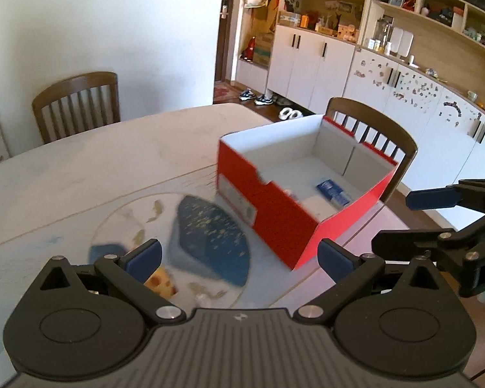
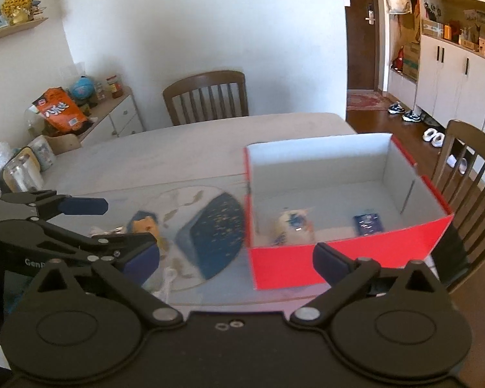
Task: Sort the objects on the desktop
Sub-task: 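Move both tools back from the red box to the items on the table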
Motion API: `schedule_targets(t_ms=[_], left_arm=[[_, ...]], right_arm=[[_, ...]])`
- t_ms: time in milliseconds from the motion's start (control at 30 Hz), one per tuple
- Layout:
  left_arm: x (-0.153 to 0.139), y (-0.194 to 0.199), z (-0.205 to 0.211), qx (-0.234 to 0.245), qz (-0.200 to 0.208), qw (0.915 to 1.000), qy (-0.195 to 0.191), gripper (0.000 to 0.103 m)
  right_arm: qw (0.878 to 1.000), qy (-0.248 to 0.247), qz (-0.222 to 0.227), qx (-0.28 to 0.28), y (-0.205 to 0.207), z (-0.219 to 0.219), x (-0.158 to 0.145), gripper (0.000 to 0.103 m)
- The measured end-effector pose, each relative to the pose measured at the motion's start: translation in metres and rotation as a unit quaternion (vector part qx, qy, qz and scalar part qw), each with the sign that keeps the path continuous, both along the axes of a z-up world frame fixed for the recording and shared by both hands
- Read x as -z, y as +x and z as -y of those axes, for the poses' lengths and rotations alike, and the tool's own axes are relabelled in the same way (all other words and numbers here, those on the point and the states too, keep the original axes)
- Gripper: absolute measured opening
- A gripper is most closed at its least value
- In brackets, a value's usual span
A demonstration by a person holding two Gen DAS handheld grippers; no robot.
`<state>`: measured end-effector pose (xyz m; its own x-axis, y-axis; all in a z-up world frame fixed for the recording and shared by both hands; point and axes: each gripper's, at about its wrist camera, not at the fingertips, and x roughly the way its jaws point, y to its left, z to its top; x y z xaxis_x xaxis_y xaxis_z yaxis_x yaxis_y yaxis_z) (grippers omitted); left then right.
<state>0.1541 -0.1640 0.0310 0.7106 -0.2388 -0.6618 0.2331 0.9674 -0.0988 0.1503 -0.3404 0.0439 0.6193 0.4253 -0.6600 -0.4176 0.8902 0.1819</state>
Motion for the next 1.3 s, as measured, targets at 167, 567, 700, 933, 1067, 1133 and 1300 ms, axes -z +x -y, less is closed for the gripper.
schedule_targets(t_ms=[167,567,700,933,1067,1133,1300], left_arm=[[0.002,-0.018,-0.027,-0.008,0.002,0.9999,0.012,0.103],[0.009,-0.054,-0.081,-0.034,0.004,0.9994,0.008,0.103],[0.017,-0.062,-0.097,-0.051,0.0,0.9985,0.018,0.103],[0.034,-0.071,-0.119,-0.076,-0.007,0.9966,0.032,0.102],[0.047,-0.072,-0.129,-0.085,-0.012,0.9958,0.033,0.102],[0.055,-0.072,-0.132,-0.089,-0.017,0.9954,0.032,0.102],[0.066,-0.067,-0.134,-0.079,-0.018,0.9963,0.027,0.102]], right_arm=[[1.0,-0.008,0.012,0.007,-0.018,-0.022,0.002,0.102],[0.999,-0.021,0.035,-0.001,-0.044,-0.069,0.009,0.097],[0.999,-0.025,0.029,-0.008,-0.048,-0.083,0.017,0.097],[0.999,-0.04,0.024,-0.016,-0.048,-0.103,0.036,0.093],[0.998,-0.049,0.022,-0.021,-0.045,-0.112,0.051,0.088],[0.998,-0.054,0.017,-0.024,-0.042,-0.115,0.059,0.087],[0.998,-0.066,0.004,-0.023,-0.032,-0.121,0.078,0.082]])
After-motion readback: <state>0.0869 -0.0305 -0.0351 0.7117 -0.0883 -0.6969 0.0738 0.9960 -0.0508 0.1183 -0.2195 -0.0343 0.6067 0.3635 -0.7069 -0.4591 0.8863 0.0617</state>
